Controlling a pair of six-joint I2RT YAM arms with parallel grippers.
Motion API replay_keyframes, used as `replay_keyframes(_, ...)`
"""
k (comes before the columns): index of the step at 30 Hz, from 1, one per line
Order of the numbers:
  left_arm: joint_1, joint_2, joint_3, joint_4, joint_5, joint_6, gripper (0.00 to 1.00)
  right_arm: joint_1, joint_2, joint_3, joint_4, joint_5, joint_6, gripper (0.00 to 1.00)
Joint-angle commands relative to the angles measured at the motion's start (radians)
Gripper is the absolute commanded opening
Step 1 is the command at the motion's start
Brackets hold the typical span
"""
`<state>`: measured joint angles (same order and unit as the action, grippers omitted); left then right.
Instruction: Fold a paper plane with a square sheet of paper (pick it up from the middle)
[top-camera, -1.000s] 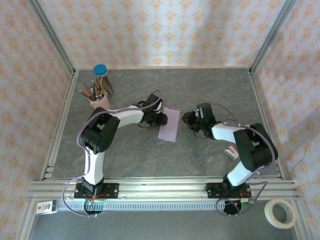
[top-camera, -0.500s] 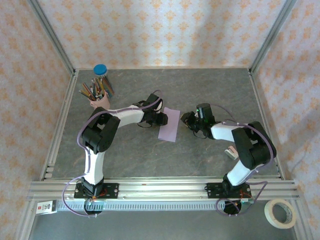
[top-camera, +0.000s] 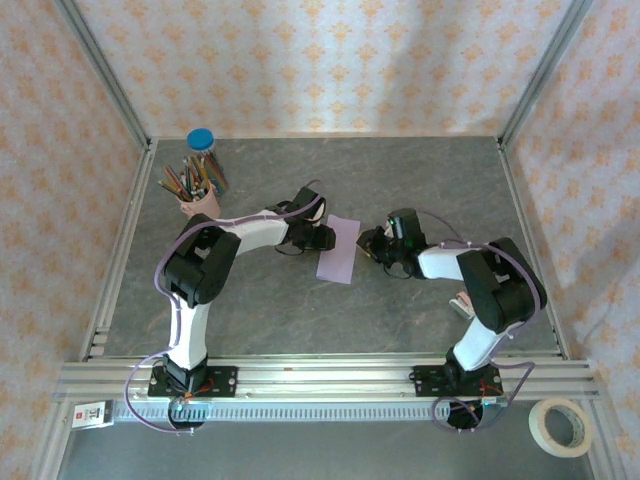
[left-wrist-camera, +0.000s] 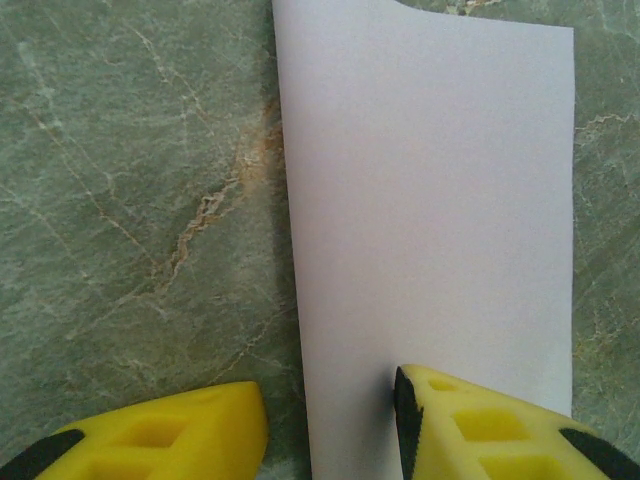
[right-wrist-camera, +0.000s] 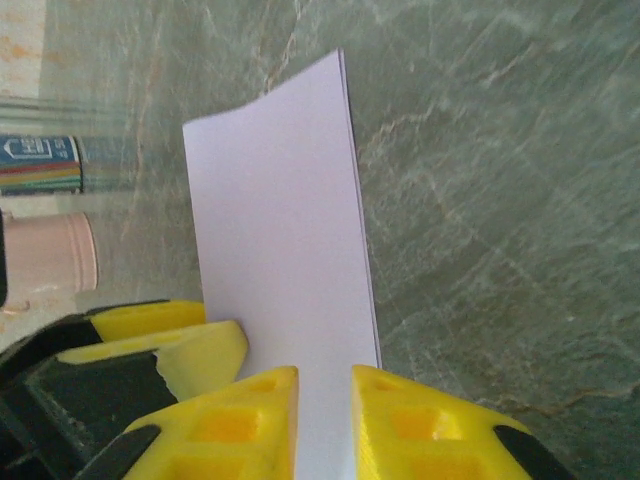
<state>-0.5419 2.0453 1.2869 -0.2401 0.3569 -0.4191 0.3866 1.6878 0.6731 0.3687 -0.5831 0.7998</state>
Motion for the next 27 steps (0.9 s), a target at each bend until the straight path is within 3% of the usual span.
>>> replay_keyframes(1,-0.02,0.207,-0.073,-0.064,-0.04,0.003,0.44,0.024,0.024,0.03,0.021,-0.015,-0.009,0.18)
replay_keyframes(15,-0.02,0.211,-0.08,-0.064,-0.047,0.0,0.45,0.065,0.101,0.077,-0.019,0.002,-0.011,0.11)
replay_keyframes(27,-0.017,0.124,-0.098,-0.036,-0.023,-0.032,0.45,0.066,0.195,0.108,-0.312,0.113,-0.115,0.1)
